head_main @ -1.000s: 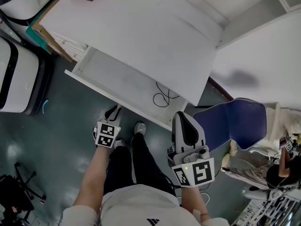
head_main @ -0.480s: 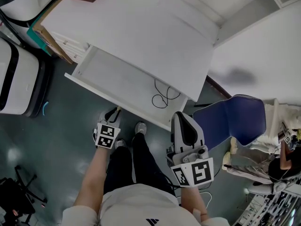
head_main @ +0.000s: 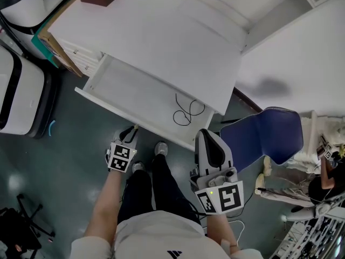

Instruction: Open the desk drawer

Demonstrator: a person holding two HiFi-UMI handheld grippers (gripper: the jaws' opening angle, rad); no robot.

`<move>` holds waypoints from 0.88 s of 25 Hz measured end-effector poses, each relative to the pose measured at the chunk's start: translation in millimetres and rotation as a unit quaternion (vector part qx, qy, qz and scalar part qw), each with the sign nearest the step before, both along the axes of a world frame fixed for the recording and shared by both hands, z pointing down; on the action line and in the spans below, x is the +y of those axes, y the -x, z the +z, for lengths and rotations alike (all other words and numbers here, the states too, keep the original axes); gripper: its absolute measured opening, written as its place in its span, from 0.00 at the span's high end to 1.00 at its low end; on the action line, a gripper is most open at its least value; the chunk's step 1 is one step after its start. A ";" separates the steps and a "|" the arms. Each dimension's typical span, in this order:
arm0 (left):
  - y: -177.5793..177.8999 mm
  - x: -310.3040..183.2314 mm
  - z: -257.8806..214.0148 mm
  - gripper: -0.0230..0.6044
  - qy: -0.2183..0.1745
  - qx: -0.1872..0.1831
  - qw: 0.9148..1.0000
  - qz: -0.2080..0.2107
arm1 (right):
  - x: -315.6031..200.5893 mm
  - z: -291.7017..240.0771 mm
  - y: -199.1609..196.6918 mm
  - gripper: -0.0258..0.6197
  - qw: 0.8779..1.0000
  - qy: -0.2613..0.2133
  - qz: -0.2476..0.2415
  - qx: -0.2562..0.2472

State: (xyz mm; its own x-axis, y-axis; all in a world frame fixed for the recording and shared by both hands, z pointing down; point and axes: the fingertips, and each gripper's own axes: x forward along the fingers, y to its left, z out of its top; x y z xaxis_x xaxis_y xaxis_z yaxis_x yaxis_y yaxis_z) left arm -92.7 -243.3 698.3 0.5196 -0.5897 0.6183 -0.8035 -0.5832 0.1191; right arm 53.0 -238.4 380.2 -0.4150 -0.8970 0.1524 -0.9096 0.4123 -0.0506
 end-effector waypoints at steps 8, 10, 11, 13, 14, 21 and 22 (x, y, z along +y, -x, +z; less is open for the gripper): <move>15.4 10.0 -28.1 0.87 -0.022 0.028 0.999 -0.014 | 7.9 -11.2 11.2 0.96 1.000 -0.013 -0.004 -0.001; 18.3 12.2 -36.6 0.94 -0.030 0.031 0.999 -0.015 | 8.5 -15.1 14.8 0.96 1.000 -0.017 -0.006 -0.001; 19.4 12.8 -41.0 0.95 -0.034 0.034 0.999 -0.016 | 8.7 -16.9 16.1 0.96 1.000 -0.020 -0.008 -0.001; 21.3 13.7 -51.5 0.95 -0.043 0.041 0.998 -0.019 | 9.9 -20.2 18.2 0.96 1.000 -0.023 -0.009 0.000; 22.6 14.1 -57.8 0.95 -0.049 0.044 0.998 -0.021 | 10.7 -21.6 19.4 0.96 1.000 -0.024 -0.010 0.001; 32.7 12.3 -112.2 0.95 -0.097 0.078 0.991 -0.042 | 14.2 -29.9 28.2 0.96 0.999 -0.033 -0.021 0.005; 34.4 12.2 -119.4 0.95 -0.103 0.081 0.990 -0.045 | 14.6 -31.4 29.4 0.96 0.999 -0.035 -0.023 0.005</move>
